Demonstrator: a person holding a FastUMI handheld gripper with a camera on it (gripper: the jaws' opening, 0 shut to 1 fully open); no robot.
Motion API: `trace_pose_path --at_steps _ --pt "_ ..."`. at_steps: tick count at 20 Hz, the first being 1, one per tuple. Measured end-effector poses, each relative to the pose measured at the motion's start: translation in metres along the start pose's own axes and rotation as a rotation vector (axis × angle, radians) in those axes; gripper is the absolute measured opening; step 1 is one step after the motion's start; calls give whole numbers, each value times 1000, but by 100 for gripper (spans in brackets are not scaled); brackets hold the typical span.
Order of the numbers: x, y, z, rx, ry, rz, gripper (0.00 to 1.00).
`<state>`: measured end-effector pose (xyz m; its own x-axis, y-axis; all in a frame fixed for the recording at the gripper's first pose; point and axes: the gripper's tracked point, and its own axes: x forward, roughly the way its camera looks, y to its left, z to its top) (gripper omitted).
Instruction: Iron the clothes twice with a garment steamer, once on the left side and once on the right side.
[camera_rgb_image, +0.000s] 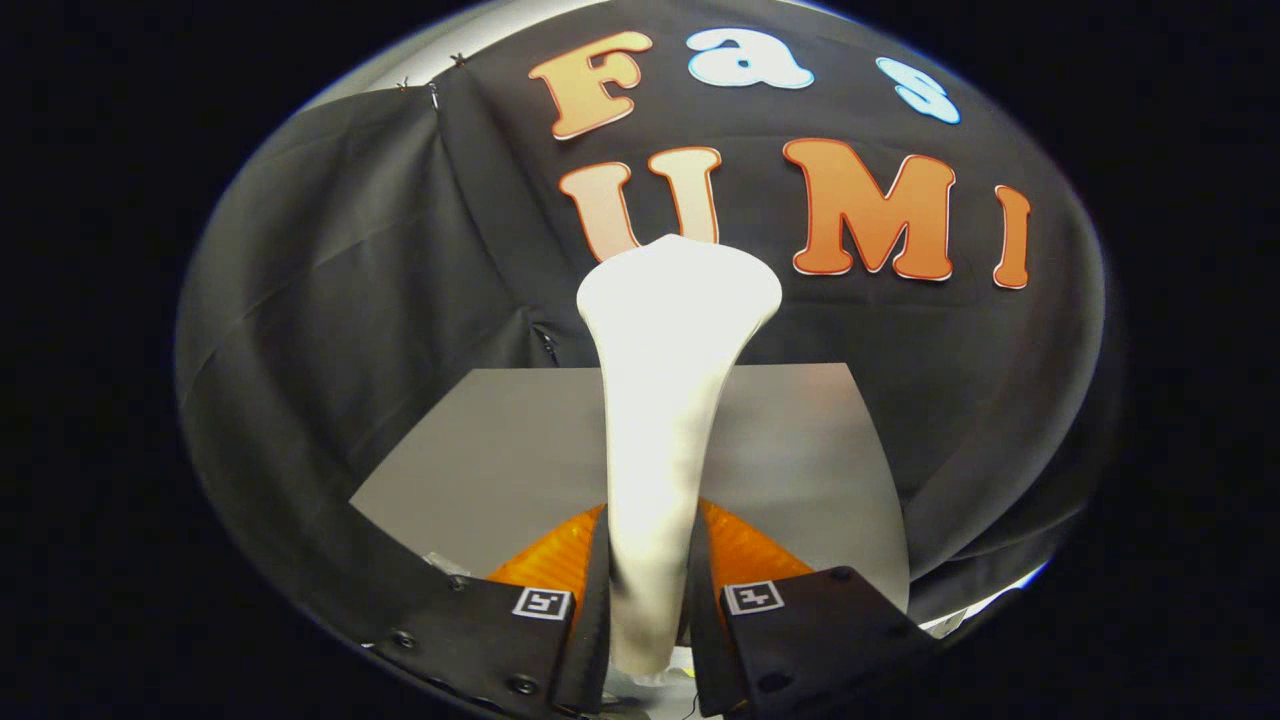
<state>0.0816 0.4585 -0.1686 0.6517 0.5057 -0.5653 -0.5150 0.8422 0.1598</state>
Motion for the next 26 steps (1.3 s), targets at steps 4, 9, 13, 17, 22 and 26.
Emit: trace_pose_path --at_steps 4,9,13,17,22,26 --pt "-25 -1 2 27 -40 43 42" --pt "-67 -14 25 -29 -142 26 42" --pt "-115 -26 45 -50 -233 10 42" --pt "-162 -41 70 -67 -327 -8 41" --pt "-221 -74 88 -80 -426 -81 41" --pt "-249 -101 91 -66 -474 -135 41"
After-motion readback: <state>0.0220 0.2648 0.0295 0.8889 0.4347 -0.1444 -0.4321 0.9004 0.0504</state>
